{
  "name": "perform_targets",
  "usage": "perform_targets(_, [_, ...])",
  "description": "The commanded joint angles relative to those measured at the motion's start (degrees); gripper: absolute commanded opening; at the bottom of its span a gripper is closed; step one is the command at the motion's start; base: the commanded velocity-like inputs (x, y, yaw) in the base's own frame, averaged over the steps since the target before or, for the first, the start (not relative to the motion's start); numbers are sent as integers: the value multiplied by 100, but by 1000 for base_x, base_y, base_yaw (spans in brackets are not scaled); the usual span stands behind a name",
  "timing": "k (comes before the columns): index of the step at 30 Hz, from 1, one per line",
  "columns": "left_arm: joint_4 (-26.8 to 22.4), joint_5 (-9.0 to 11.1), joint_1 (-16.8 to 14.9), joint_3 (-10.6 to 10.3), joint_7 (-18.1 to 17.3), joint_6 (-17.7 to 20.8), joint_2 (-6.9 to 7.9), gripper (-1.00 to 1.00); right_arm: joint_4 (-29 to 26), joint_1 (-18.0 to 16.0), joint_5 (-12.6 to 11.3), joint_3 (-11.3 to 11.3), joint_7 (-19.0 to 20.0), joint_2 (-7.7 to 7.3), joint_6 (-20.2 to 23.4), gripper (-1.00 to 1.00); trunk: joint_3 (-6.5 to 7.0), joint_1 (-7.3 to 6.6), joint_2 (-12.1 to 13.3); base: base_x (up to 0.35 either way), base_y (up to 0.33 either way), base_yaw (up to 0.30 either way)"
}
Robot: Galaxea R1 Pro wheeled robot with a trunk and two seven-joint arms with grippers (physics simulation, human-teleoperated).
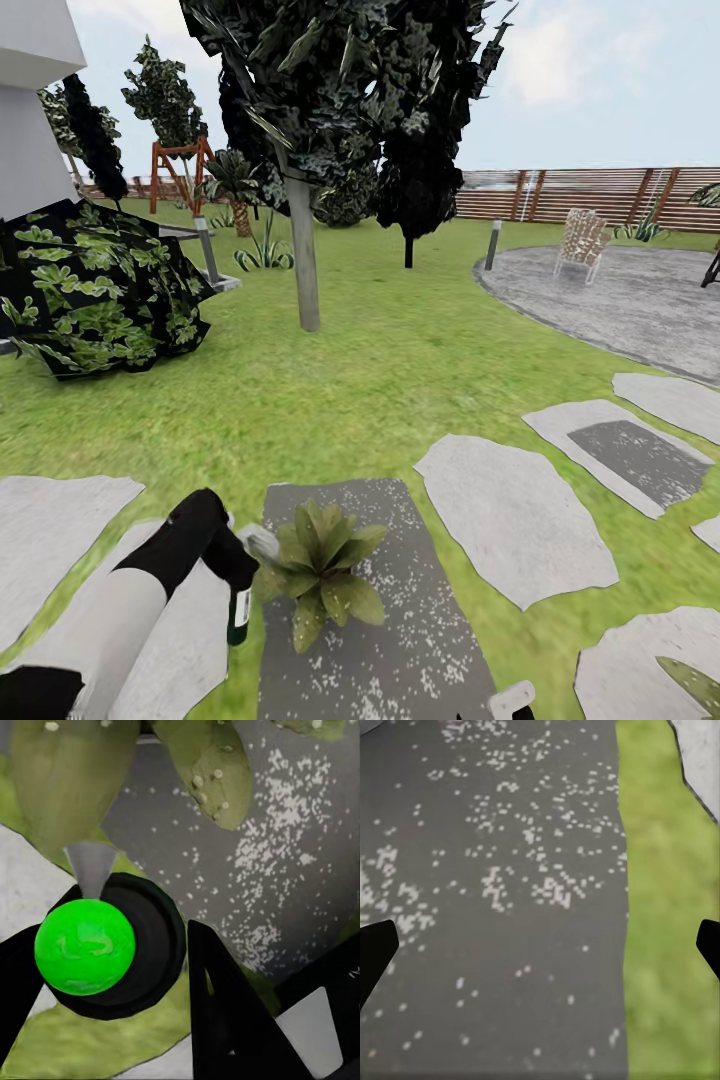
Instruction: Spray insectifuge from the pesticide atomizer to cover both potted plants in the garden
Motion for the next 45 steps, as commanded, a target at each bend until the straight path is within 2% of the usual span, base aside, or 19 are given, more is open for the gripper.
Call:
perform_targets(1, [-2, -100, -35, -63, -73, 35, 4, -100, 3, -3, 37, -47, 15, 0, -22, 100, -6, -1, -2, 0, 0, 0])
perform_targets(3, [15, -322, -105, -194, -239, 38, 0, -100, 3, -3, 37, -48, 15, 0, -22, 100, -6, -1, -2, 0, 0, 0])
perform_targets(5, [-9, -619, -137, -274, -631, 39, -5, -100, 3, -3, 37, -49, 15, 0, -22, 100, -6, -1, -2, 0, 0, 0])
perform_targets(8, [-41, -1131, -148, -303, -1154, 39, -50, -100, 3, -3, 37, -49, 15, 0, -22, 100, -6, -1, -2, 0, 0, 0])
perform_targets(9, [-50, -1378, -150, -307, -1324, 39, -86, -100, 3, -3, 37, -50, 15, 0, -22, 100, -6, -1, -2, 0, 0, 0])
perform_targets(11, [-60, -1689, -155, -310, -1471, 39, -179, -100, 3, -3, 37, -50, 15, 0, -22, 100, -6, -1, -2, 0, 0, 0])
perform_targets(13, [-63, -1825, -183, -310, -1521, 39, -253, -100, 3, -3, 37, -51, 15, 0, -22, 100, -6, -1, -2, 0, 0, 0])
perform_targets(22, [-55, -1900, -221, -318, -1546, 39, -327, -100, 1, -3, 37, -51, 15, -8, -22, 100, -6, -1, -2, 86, 81, -7])
perform_targets(29, [-56, -1901, -218, -320, -1546, 39, -338, -100, 3, -3, 37, -51, 15, -9, -22, 100, -6, -1, -2, 89, 246, -250])
perform_targets(33, [-56, -1906, -210, -320, -1546, 39, -334, -100, 2, -3, 37, -51, 15, -9, -22, 100, -6, -1, -2, 3, 24, -218])
perform_targets(45, [-47, -1909, -170, -326, -1546, 39, -329, -100, -3, -3, 37, -51, 15, -9, -22, 100, -6, -1, -2, 21, 1, -9])
